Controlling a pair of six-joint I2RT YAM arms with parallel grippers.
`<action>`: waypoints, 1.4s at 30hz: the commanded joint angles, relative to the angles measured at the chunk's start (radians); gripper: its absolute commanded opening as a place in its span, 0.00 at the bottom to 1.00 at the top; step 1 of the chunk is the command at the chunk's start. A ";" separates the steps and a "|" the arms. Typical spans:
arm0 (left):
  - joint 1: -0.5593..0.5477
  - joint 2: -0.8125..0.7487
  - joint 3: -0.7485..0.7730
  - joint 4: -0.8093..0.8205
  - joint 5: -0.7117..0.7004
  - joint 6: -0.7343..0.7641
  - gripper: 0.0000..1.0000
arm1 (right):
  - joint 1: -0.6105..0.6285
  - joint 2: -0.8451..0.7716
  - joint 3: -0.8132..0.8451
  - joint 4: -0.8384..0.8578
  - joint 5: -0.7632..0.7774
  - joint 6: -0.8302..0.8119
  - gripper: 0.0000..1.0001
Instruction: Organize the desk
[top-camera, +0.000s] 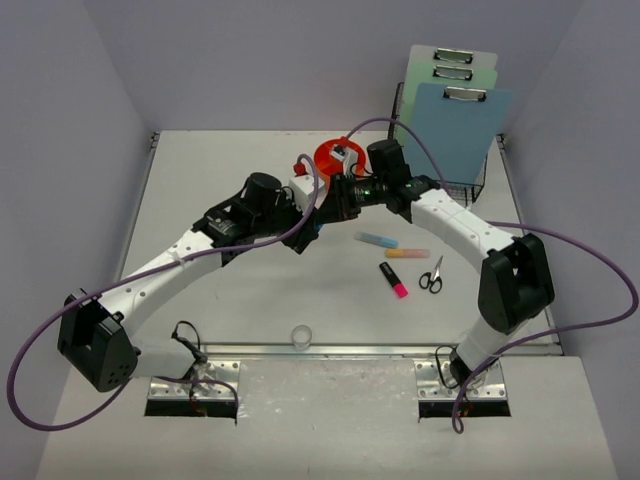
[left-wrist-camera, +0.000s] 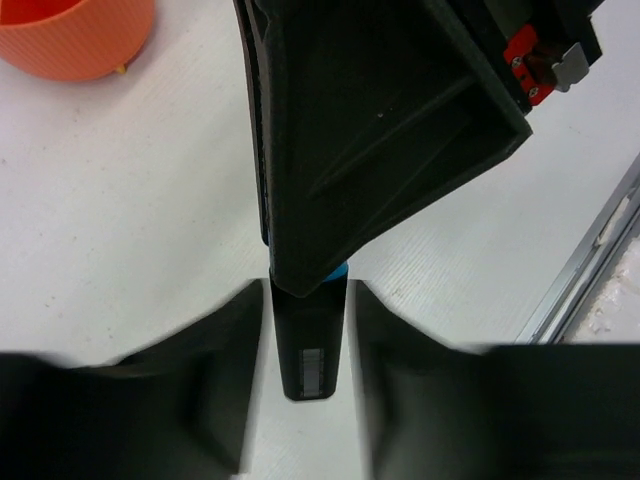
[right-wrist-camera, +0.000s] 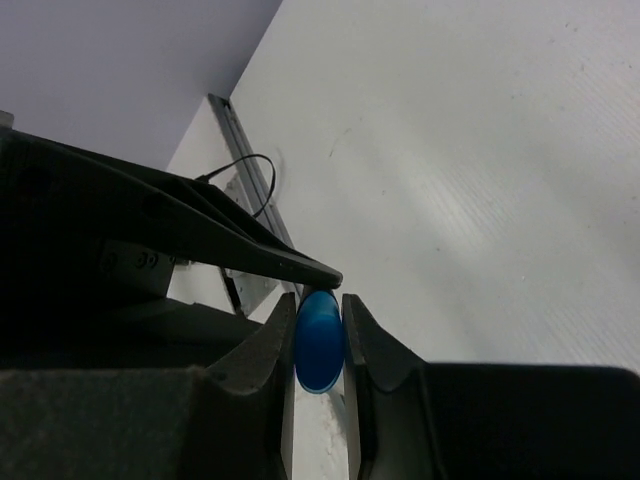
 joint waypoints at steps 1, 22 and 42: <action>-0.005 -0.018 0.037 0.020 -0.024 -0.001 0.73 | -0.015 -0.020 0.072 -0.036 0.046 -0.089 0.00; 0.279 -0.004 0.098 -0.042 0.225 -0.184 1.00 | -0.274 0.315 0.672 0.062 0.500 -0.564 0.00; 0.280 0.007 0.089 -0.025 0.220 -0.181 1.00 | -0.259 0.562 0.716 0.258 0.460 -0.463 0.00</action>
